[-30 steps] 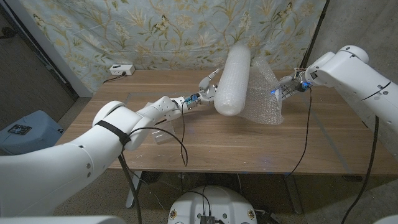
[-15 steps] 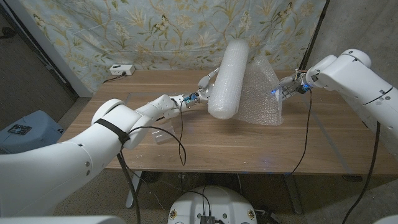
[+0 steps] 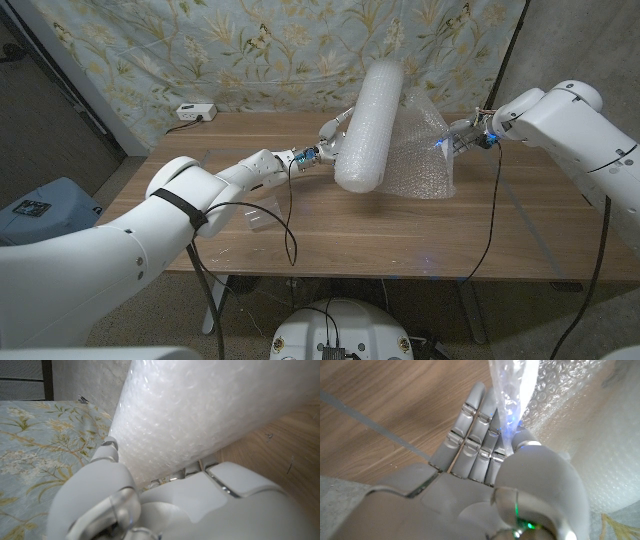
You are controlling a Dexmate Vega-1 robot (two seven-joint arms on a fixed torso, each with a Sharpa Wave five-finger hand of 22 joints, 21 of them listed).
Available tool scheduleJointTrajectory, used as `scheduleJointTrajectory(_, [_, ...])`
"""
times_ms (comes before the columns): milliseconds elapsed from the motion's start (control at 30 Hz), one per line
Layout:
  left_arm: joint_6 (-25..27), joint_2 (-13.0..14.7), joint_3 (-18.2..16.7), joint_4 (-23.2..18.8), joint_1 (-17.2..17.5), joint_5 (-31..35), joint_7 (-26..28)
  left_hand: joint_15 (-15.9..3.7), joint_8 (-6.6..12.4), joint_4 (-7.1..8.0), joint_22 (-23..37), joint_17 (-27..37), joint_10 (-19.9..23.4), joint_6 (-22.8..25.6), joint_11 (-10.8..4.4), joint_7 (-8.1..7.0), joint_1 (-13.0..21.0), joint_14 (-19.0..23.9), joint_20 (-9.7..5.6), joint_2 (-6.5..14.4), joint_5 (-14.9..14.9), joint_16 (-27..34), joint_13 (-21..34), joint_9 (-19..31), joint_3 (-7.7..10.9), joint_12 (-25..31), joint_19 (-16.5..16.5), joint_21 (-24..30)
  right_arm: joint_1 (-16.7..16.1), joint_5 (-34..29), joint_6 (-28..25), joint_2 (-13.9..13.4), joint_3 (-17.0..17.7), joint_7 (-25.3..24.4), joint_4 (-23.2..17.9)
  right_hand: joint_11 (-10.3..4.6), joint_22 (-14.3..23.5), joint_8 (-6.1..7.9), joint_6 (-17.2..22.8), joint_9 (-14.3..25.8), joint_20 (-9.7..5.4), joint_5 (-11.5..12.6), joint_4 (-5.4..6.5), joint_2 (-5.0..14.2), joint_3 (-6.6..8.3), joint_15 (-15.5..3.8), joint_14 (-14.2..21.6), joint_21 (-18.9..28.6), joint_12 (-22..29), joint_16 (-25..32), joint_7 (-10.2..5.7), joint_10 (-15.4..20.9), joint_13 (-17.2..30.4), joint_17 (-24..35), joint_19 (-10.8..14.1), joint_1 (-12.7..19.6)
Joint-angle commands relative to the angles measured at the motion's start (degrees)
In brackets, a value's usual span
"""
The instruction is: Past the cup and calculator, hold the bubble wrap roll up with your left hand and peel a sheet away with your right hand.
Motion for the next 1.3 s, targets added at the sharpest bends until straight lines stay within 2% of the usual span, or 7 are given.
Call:
scheduleJointTrajectory(33, [-0.83, 0.11, -0.46, 0.27, 0.18, -0.25, -0.59, 0.09, 0.18, -0.09, 0.19, 0.21, -0.48, -8.07, 0.11, -0.21, -0.34, -0.37, -0.19, -0.48, 0.01, -0.06, 0.15, -0.02, 0.04, -0.15, -0.34, -0.07, 0.6, -0.37, -1.26, -0.46, -0.13, 0.14, -0.15, -0.15, 0.02, -0.12, 0.31, 0.27, -0.08, 0.25, -0.11, 0.22, 0.55, -0.46, 0.21, 0.56, 0.16, -0.27, 0.36, -0.02, 0.21, 0.3, -0.16, 0.79])
scheduleJointTrajectory(600, [-0.55, 0.63, -1.13, -0.04, 1.18, -1.03, -1.56, 0.11, 0.15, 0.05, 0.19, 0.22, -0.94, -9.07, 0.09, -0.21, -0.7, -0.5, -0.19, -0.15, -0.12, -0.05, 0.06, -0.05, 0.05, -0.25, -0.13, -0.06, 1.51, -0.97, -2.84, -1.34, -0.48, 0.8, 0.42, -0.07, -0.06, -0.18, 0.1, 0.87, -0.21, 0.28, -0.1, 0.6, 0.98, -0.48, 0.4, 1.38, 0.33, -0.91, 0.47, -0.31, 0.69, 1.05, -0.61, 1.02])
scheduleJointTrajectory(1300, [-1.38, 0.32, -1.07, -0.27, 1.44, -1.15, -2.42, 0.11, 0.18, 0.05, 0.2, 0.22, -1.19, -9.59, 0.09, -0.21, -0.8, -0.81, -0.18, 0.25, 0.03, -0.1, -0.02, -0.06, 0.38, -0.31, -0.01, -0.01, -0.08, -1.16, -2.78, -3.6, 2.49, 1.25, 0.02, -0.09, -0.13, -0.41, 0.08, 1.1, -0.24, 0.28, -0.11, 0.63, 1.3, -0.55, 0.56, 2.31, 0.2, -1.57, 0.62, -0.43, 0.61, 1.87, -1.05, 1.12])
